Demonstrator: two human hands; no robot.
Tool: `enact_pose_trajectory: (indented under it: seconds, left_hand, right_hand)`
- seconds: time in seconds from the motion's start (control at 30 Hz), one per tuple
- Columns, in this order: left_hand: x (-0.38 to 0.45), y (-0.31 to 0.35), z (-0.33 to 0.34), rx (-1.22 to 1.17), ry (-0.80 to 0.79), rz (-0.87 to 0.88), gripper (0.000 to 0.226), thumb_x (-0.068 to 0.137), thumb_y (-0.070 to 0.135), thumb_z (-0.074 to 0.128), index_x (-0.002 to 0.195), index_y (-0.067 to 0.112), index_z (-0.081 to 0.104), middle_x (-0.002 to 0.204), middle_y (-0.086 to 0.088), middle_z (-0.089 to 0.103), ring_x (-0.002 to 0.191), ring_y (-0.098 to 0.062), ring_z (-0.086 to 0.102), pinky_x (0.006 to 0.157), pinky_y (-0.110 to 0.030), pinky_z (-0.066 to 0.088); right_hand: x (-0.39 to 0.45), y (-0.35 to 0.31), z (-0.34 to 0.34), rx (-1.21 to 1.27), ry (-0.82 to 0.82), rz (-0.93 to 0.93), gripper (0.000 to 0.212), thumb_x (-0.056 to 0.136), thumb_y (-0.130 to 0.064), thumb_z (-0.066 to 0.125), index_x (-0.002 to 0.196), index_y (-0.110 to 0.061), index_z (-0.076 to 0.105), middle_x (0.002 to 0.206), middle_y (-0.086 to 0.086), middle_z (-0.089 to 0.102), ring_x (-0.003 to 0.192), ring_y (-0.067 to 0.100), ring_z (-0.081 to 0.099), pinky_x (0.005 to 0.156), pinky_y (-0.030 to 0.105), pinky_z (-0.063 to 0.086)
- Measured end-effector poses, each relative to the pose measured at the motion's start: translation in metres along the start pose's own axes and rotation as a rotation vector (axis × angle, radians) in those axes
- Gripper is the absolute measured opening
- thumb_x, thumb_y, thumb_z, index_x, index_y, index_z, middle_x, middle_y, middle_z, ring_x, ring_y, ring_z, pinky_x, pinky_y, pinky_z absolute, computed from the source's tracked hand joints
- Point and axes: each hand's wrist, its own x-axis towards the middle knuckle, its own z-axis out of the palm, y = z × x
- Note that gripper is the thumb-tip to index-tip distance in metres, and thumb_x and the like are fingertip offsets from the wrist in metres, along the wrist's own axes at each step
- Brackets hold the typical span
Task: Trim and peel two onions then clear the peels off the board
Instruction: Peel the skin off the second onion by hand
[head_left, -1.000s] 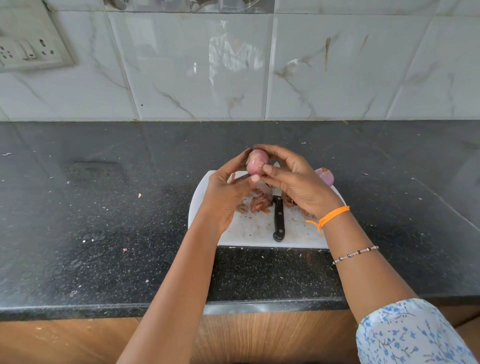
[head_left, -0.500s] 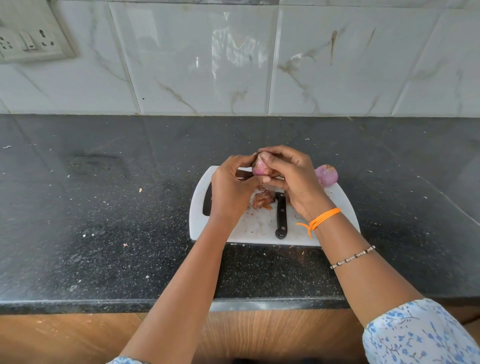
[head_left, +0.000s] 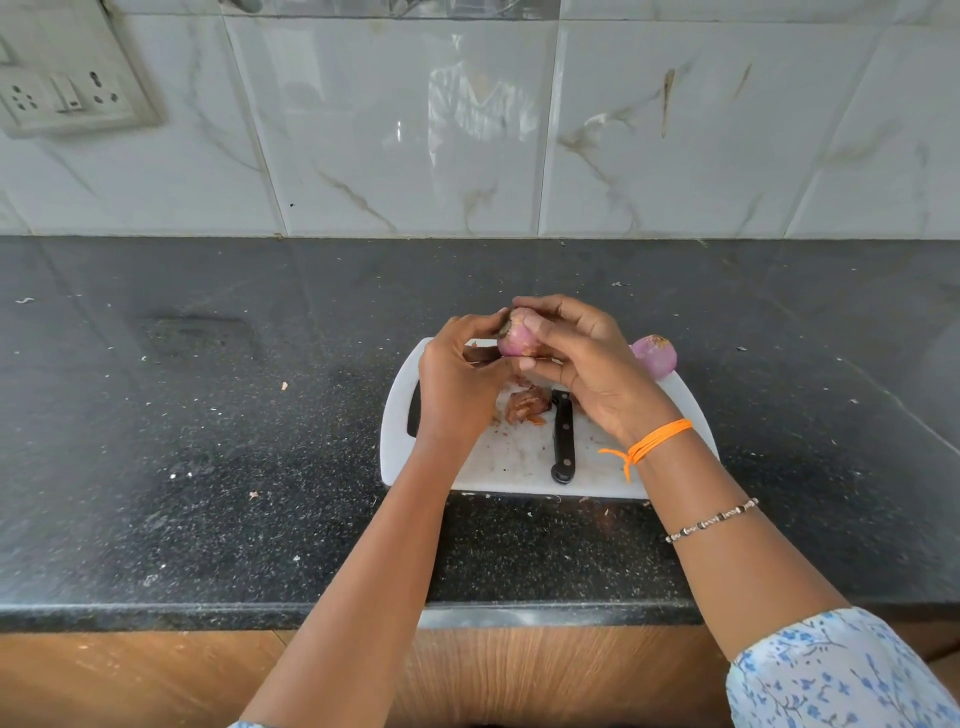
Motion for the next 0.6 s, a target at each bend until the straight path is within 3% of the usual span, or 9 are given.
enact_pose_trajectory:
  seconds: [0.1, 0.2, 0.3, 0.47, 0.6]
  left_hand:
    - [0.0003, 0.0001, -0.0006, -0.011, 0.0, -0.007, 0.042, 0.07, 0.004, 0.08, 0.109, 0.013, 0.068, 0.101, -0.001, 0.069, 0.083, -0.01, 0.065, 0.078, -0.034, 0.057]
    - [-0.0015, 0.0011, 0.0036, 0.098, -0.026, 0.086, 0.038, 0.066, 0.004, 0.082, 0.1, 0.013, 0.068, 0.096, 0.0, 0.065, 0.077, -0.004, 0.062, 0.074, -0.021, 0.054]
    - [-0.0024, 0.0015, 0.0069, 0.14, -0.035, 0.131, 0.036, 0.065, 0.004, 0.082, 0.096, 0.015, 0.068, 0.093, 0.0, 0.064, 0.075, -0.003, 0.06, 0.071, -0.015, 0.05]
    - [-0.0031, 0.0014, 0.0084, 0.156, -0.051, 0.143, 0.039, 0.065, 0.003, 0.083, 0.099, 0.014, 0.069, 0.095, -0.002, 0.065, 0.074, -0.006, 0.061, 0.072, -0.021, 0.052]
    - [-0.0023, 0.0031, 0.0046, 0.054, -0.046, 0.076, 0.042, 0.066, 0.002, 0.082, 0.103, 0.013, 0.068, 0.102, -0.005, 0.067, 0.083, -0.011, 0.065, 0.078, -0.022, 0.054]
  right_hand:
    - [-0.001, 0.0008, 0.003, -0.035, 0.016, 0.001, 0.022, 0.089, -0.002, 0.059, 0.11, -0.008, 0.063, 0.097, 0.006, 0.066, 0.08, 0.01, 0.067, 0.062, 0.02, 0.054]
    - [-0.0021, 0.0021, 0.0076, -0.021, 0.154, -0.011, 0.006, 0.089, -0.004, 0.06, 0.092, -0.008, 0.064, 0.081, 0.002, 0.065, 0.069, 0.01, 0.063, 0.05, 0.02, 0.05]
    - [-0.0017, 0.0035, 0.0079, -0.009, 0.209, -0.034, 0.01, 0.088, -0.008, 0.063, 0.078, -0.008, 0.061, 0.073, 0.005, 0.062, 0.059, 0.011, 0.06, 0.044, 0.022, 0.047]
    - [0.0019, 0.0051, 0.0042, -0.015, 0.291, -0.042, 0.028, 0.09, -0.02, 0.063, 0.066, -0.01, 0.056, 0.081, 0.008, 0.067, 0.077, 0.027, 0.063, 0.042, 0.023, 0.047]
    - [0.0024, 0.0022, 0.0018, 0.039, 0.193, -0.012, 0.021, 0.095, -0.017, 0.055, 0.077, -0.012, 0.064, 0.091, 0.005, 0.069, 0.083, 0.025, 0.066, 0.049, 0.027, 0.055]
